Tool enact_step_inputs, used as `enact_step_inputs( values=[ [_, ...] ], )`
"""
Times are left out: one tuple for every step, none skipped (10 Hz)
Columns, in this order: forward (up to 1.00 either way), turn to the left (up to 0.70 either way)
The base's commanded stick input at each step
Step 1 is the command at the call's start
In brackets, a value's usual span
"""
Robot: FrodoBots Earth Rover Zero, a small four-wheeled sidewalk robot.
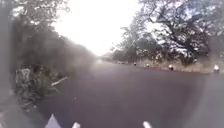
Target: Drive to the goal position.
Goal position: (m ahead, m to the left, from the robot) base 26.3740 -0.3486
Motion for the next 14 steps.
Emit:
enact_step_inputs(
  values=[
    [0.7, 0.0],
    [0.7, 0.0],
    [0.7, 0.0],
    [0.7, 0.0],
    [0.7, 0.0],
    [0.7, 0.0],
    [0.7, 0.0],
    [0.7, 0.0],
    [0.7, 0.0],
    [0.7, 0.0],
    [0.7, 0.0],
    [0.7, 0.0],
    [0.7, 0.0],
    [0.7, 0.0]
  ],
)
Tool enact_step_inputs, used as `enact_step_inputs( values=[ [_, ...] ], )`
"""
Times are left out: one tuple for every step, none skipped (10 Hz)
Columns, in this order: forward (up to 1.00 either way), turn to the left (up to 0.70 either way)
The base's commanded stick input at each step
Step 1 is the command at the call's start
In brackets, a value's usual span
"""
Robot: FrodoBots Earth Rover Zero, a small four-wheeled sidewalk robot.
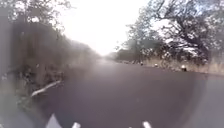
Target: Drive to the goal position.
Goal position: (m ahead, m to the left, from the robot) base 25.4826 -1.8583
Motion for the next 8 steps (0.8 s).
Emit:
enact_step_inputs(
  values=[
    [0.7, 0.0],
    [0.7, 0.0],
    [0.7, 0.0],
    [0.7, 0.0],
    [0.7, 0.0],
    [0.7, 0.0],
    [0.7, 0.0],
    [0.7, 0.0]
  ],
)
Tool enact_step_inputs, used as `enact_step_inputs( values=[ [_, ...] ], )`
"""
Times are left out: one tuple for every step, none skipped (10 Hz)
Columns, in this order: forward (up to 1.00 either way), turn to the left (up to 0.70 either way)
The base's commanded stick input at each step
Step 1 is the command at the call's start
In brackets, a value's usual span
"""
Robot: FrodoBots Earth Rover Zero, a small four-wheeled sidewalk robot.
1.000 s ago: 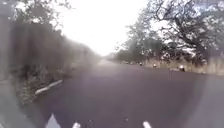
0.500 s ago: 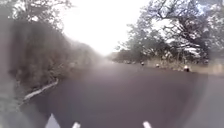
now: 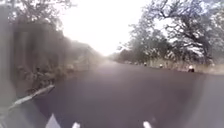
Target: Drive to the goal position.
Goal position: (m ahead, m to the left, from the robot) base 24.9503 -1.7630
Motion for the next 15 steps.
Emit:
enact_step_inputs(
  values=[
    [0.7, 0.0],
    [0.7, 0.0],
    [0.7, 0.0],
    [0.7, 0.0],
    [0.7, 0.0],
    [0.7, 0.0],
    [0.7, 0.0],
    [0.7, 0.0],
    [0.7, 0.0],
    [0.7, 0.0],
    [0.7, 0.0],
    [0.7, 0.0],
    [0.7, 0.0],
    [0.7, 0.0],
    [0.7, 0.0]
  ],
)
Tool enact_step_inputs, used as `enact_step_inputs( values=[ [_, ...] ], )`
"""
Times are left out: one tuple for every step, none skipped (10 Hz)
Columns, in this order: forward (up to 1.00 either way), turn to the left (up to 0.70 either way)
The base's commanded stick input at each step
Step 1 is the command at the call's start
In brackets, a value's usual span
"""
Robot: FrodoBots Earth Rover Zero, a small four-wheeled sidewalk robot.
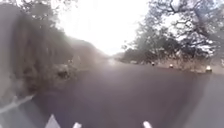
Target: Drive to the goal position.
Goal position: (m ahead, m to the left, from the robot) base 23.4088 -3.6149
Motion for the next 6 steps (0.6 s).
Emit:
enact_step_inputs(
  values=[
    [0.7, 0.0],
    [0.7, 0.0],
    [0.7, 0.0],
    [0.7, 0.0],
    [0.7, 0.0],
    [0.7, 0.0]
  ],
)
